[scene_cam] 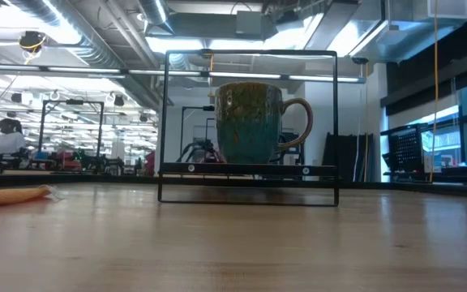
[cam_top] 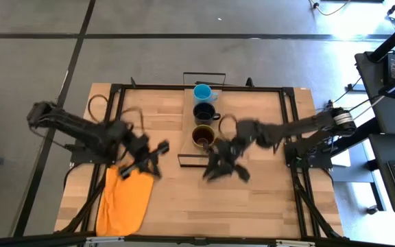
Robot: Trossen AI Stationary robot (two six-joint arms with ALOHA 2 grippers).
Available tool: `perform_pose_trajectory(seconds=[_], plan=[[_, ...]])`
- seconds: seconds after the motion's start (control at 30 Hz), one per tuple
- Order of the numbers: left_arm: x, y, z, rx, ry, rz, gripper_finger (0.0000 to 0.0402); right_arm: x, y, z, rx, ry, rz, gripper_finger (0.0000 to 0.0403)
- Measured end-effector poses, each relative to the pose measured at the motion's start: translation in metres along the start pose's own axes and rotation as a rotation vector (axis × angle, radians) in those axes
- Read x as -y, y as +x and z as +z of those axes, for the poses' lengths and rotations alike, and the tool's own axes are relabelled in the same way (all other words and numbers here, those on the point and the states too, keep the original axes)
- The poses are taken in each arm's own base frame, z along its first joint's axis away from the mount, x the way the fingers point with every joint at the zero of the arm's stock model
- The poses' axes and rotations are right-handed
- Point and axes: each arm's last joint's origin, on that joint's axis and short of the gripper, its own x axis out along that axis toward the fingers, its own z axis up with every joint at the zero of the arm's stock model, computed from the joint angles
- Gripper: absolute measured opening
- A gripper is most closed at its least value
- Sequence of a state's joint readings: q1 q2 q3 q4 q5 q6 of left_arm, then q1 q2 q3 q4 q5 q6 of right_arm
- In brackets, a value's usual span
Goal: Stack small to large cups/mugs on shelf
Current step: Return to Home Position
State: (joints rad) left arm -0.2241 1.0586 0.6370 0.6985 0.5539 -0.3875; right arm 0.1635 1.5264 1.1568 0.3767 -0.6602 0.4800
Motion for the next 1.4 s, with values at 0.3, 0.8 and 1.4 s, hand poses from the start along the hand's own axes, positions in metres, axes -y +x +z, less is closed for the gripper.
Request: perform_pose_trajectory(seconds=[0.3, 0.8, 1.4], plan=[[-0.022, -0.095, 0.052, 0.094, 0.063, 0.486, 0.0019, -0.003, -0.11, 0.039, 0.036, -0.08, -0.311, 0.0093], [0.031, -0.124, -0.006, 0.3, 0.093, 0.676, 0.0019, -0.024, -0.146, -0.027, 0.177, -0.174, -0.442, 0.0093], [0.021, -0.128, -0.069, 0.22, 0.014, 0.657, 0.0019, -0.014, -0.168, -0.103, 0.178, -0.104, -0.463, 0.0093]])
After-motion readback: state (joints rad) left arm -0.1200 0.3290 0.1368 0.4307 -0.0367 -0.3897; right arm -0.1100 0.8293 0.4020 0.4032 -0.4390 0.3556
